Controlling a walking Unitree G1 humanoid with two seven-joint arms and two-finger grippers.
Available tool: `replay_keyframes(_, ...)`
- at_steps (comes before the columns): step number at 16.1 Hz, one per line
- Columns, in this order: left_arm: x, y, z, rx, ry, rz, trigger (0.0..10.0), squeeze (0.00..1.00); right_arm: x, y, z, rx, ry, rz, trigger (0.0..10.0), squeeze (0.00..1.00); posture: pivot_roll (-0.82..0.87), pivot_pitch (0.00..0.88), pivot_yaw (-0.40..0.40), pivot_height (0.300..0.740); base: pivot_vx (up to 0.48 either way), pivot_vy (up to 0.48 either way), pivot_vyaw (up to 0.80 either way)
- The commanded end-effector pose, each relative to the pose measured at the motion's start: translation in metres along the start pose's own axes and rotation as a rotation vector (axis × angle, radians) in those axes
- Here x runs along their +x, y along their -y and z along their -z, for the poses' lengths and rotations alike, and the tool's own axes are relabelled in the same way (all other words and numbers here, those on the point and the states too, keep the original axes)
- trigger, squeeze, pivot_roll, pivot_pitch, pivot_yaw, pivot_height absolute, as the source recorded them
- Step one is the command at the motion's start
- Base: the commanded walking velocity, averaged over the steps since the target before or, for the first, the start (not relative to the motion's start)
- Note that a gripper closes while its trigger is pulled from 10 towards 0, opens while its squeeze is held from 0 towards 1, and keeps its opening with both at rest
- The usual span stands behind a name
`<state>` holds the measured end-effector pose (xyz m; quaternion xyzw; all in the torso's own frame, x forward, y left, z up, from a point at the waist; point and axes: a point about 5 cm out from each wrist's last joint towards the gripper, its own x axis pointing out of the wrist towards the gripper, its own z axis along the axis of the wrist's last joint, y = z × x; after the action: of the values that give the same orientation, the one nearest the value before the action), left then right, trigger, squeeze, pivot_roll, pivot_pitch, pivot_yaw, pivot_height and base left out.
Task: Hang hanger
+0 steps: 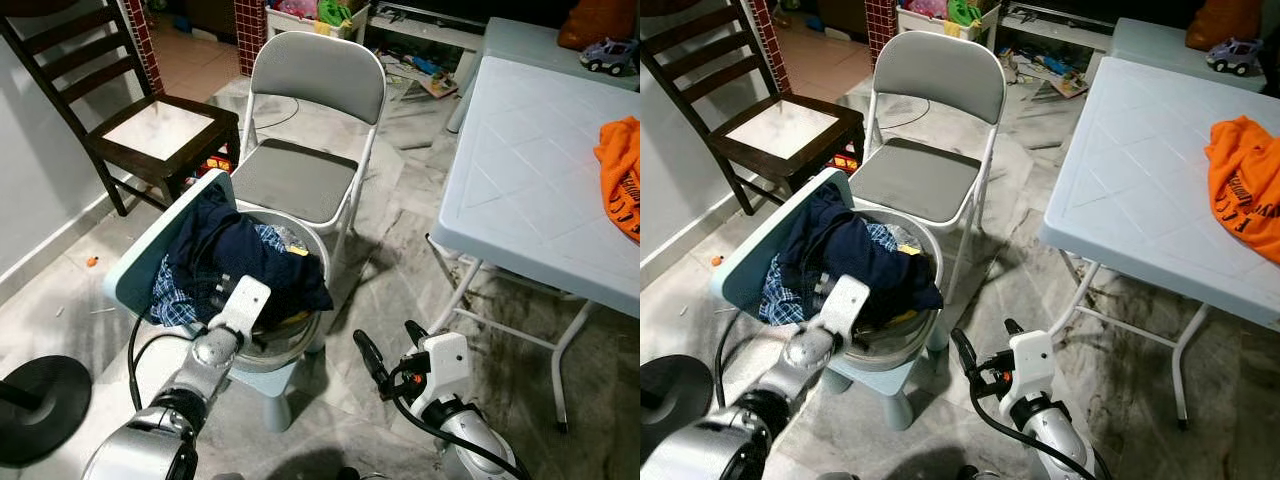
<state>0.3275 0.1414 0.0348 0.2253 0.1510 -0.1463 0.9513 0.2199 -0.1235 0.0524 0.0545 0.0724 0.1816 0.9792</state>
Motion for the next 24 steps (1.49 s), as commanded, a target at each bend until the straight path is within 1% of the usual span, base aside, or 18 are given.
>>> replay_keyframes(1, 0.005, 0.003, -0.027, 0.09, 0.139, 0.022, 0.0, 0.0, 0.0, -0.001, -0.001, -0.004, 0.001, -0.002, 10.0, 0.0, 0.12, 0.116, -0.077, 0.74, 0.0, 0.0, 0.0)
replay_keyframes(2, 0.006, 0.006, -0.03, 0.099, 0.154, 0.037, 0.0, 0.0, 0.0, -0.001, -0.001, -0.004, 0.001, -0.002, 10.0, 0.0, 0.12, 0.116, -0.077, 0.74, 0.0, 0.0, 0.0)
replay_keyframes(4, 0.005, 0.021, -0.04, 0.198, 0.239, 0.121, 0.0, 0.0, 0.001, -0.001, -0.002, -0.006, 0.003, -0.004, 10.0, 0.0, 0.12, 0.115, -0.077, 0.74, 0.0, 0.0, 0.0)
replay_keyframes(6, 0.004, 0.031, -0.048, 0.239, 0.299, 0.184, 0.0, 0.0, 0.001, -0.001, -0.002, -0.006, 0.005, -0.003, 10.0, 0.0, 0.13, 0.116, -0.078, 0.74, 0.0, 0.0, 0.0)
replay_keyframes(8, 0.001, 0.043, -0.056, 0.339, 0.386, 0.247, 0.0, 0.0, 0.002, -0.001, -0.002, -0.006, 0.005, -0.006, 10.0, 0.0, 0.13, 0.116, -0.078, 0.74, 0.0, 0.0, 0.0)
replay_keyframes(9, 0.005, 0.033, -0.055, 0.198, 0.336, 0.141, 0.0, 0.0, 0.002, -0.002, -0.002, -0.006, 0.005, -0.013, 10.0, 0.0, 0.13, 0.115, -0.08, 0.74, 0.0, 0.0, 0.0)
replay_keyframes(10, 0.006, 0.023, -0.054, 0.134, 0.315, 0.069, 1.3, 0.0, 0.002, -0.003, -0.002, -0.001, 0.004, -0.025, 10.0, 0.0, 0.13, 0.115, -0.08, 0.74, 0.0, 0.0, 0.0)
replay_keyframes(11, 0.007, 0.019, -0.051, 0.095, 0.294, 0.041, 10.0, 0.0, 0.001, -0.004, -0.001, 0.003, 0.0, -0.037, 10.0, 0.0, 0.13, 0.115, -0.08, 0.74, 0.0, 0.0, 0.0)
replay_keyframes(12, 0.006, 0.009, -0.045, 0.033, 0.26, -0.015, 10.0, 0.0, 0.0, -0.004, -0.001, 0.003, -0.004, -0.045, 10.0, 0.0, 0.13, 0.118, -0.081, 0.74, 0.0, 0.0, 0.0)
replay_keyframes(13, 0.004, -0.007, -0.039, 0.005, 0.246, -0.125, 10.0, 0.31, -0.002, -0.002, 0.0, 0.013, -0.005, -0.034, 10.0, 0.0, 0.13, 0.118, -0.082, 0.74, 0.0, 0.0, 0.0)
replay_keyframes(14, 0.001, -0.015, -0.034, -0.019, 0.243, -0.158, 10.0, 1.0, -0.003, -0.001, 0.0, 0.016, -0.007, -0.031, 10.0, 0.0, 0.14, 0.118, -0.083, 0.74, 0.0, 0.0, 0.0)
replay_keyframes(15, -0.003, -0.026, -0.027, -0.044, 0.238, -0.204, 10.0, 1.0, -0.003, 0.001, 0.0, 0.013, -0.008, -0.026, 10.0, 0.0, 0.14, 0.122, -0.085, 0.74, 0.0, 0.0, 0.0)
replay_keyframes(16, -0.007, -0.034, -0.023, -0.046, 0.238, -0.235, 10.0, 1.0, -0.003, 0.002, -0.001, 0.015, -0.007, -0.021, 10.0, 0.0, 0.14, 0.123, -0.088, 0.74, 0.0, 0.0, 0.0)
replay_keyframes(18, -0.018, -0.043, -0.009, -0.074, 0.241, -0.257, 10.0, 1.0, -0.001, 0.0, 0.001, 0.017, -0.012, -0.019, 10.0, 0.0, 0.15, 0.129, -0.091, 0.74, 0.0, 0.0, 0.0)
replay_keyframes(19, -0.02, -0.041, 0.001, -0.068, 0.2, -0.254, 10.0, 1.0, 0.001, -0.001, 0.001, 0.024, -0.013, -0.02, 10.0, 0.0, 0.16, 0.133, -0.092, 0.74, 0.0, 0.0, 0.0)
replay_keyframes(20, -0.022, -0.039, 0.005, -0.074, 0.185, -0.25, 10.0, 1.0, 0.002, -0.002, 0.002, 0.031, -0.014, -0.02, 10.0, 0.0, 0.17, 0.135, -0.092, 0.74, 0.0, 0.0, 0.0)
replay_keyframes(22, -0.023, -0.036, 0.011, -0.099, 0.154, -0.247, 10.0, 1.0, 0.004, -0.003, 0.002, 0.033, -0.017, -0.022, 10.0, 0.0, 0.18, 0.132, -0.09, 0.74, 0.0, 0.0, -0.23)
replay_keyframes(24, -0.022, -0.035, 0.013, -0.114, 0.137, -0.248, 10.0, 1.0, 0.004, -0.003, 0.002, 0.034, -0.019, -0.021, 10.0, 0.0, 0.18, 0.132, -0.091, 0.74, 0.0, 0.0, -0.8)
